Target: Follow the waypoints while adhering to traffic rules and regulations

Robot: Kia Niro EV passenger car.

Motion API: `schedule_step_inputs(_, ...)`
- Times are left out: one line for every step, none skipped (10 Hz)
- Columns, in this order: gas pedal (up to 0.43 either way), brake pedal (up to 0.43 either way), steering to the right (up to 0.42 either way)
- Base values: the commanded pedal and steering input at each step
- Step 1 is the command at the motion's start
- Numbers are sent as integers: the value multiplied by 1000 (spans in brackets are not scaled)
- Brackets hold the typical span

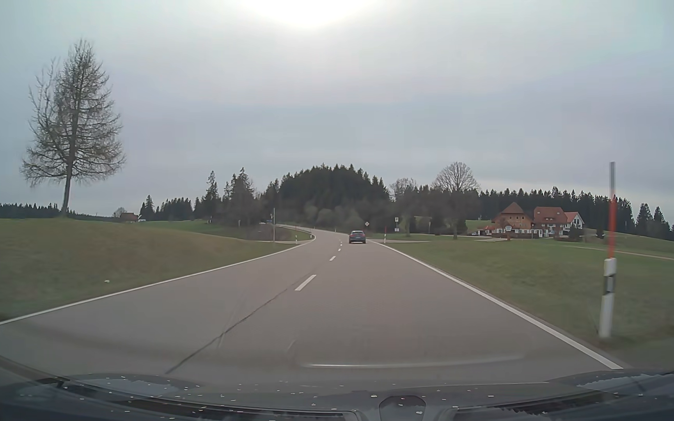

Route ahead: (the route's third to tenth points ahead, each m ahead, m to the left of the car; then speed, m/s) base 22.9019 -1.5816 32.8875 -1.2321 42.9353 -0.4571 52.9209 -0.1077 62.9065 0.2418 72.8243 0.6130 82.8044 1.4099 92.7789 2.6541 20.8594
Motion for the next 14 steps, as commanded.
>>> schedule_step_inputs(79,0,-2)
schedule_step_inputs(79,0,-2)
schedule_step_inputs(79,0,-3)
schedule_step_inputs(79,0,-3)
schedule_step_inputs(79,0,-3)
schedule_step_inputs(79,0,-3)
schedule_step_inputs(98,0,-3)
schedule_step_inputs(110,0,-4)
schedule_step_inputs(110,0,-4)
schedule_step_inputs(118,0,-4)
schedule_step_inputs(118,0,-4)
schedule_step_inputs(130,0,-4)
schedule_step_inputs(130,0,-4)
schedule_step_inputs(138,0,-4)
